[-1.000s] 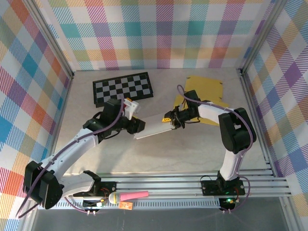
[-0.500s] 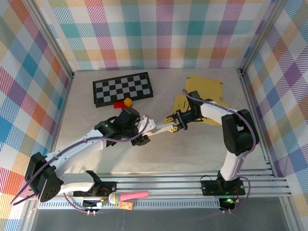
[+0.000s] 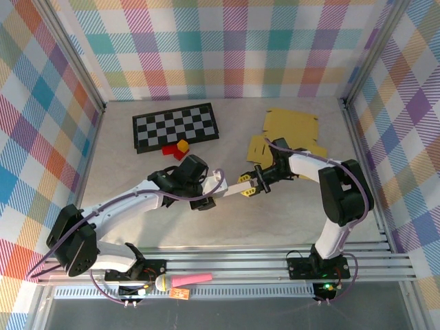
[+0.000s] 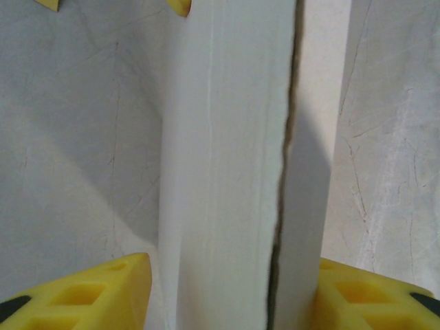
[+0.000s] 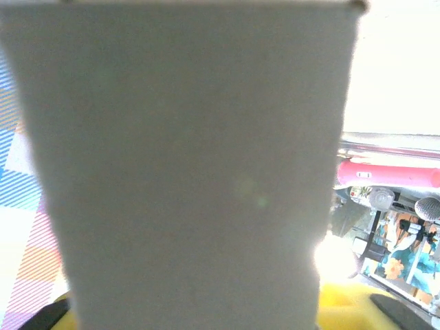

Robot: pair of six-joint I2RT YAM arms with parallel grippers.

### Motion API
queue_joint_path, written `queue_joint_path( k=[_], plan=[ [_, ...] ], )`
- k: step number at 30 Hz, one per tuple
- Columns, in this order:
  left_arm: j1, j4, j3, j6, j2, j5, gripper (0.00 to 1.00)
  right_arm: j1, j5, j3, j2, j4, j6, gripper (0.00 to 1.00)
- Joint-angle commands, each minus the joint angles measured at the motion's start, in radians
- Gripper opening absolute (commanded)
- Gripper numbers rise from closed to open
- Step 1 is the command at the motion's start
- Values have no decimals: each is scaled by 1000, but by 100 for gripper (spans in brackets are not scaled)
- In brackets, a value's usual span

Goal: Fold the paper box

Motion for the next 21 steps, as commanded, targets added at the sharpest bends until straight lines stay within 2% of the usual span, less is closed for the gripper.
queue_joint_path(
  k=[1,12,16,21],
  plan=[
    [-5,22,47,25,38,-4,48,2,35,-46,-4,-46,52,41],
    [17,23,106,-4,127,56,38,-53,137,-24,3,-44,53,62],
    [36,-2,132,-27,166,87,35,-81,242,34,-52,-112,-1,66],
    [46,3,135,-54,174,104,33,-117,430,50,-205,-159,-16,69]
  ],
)
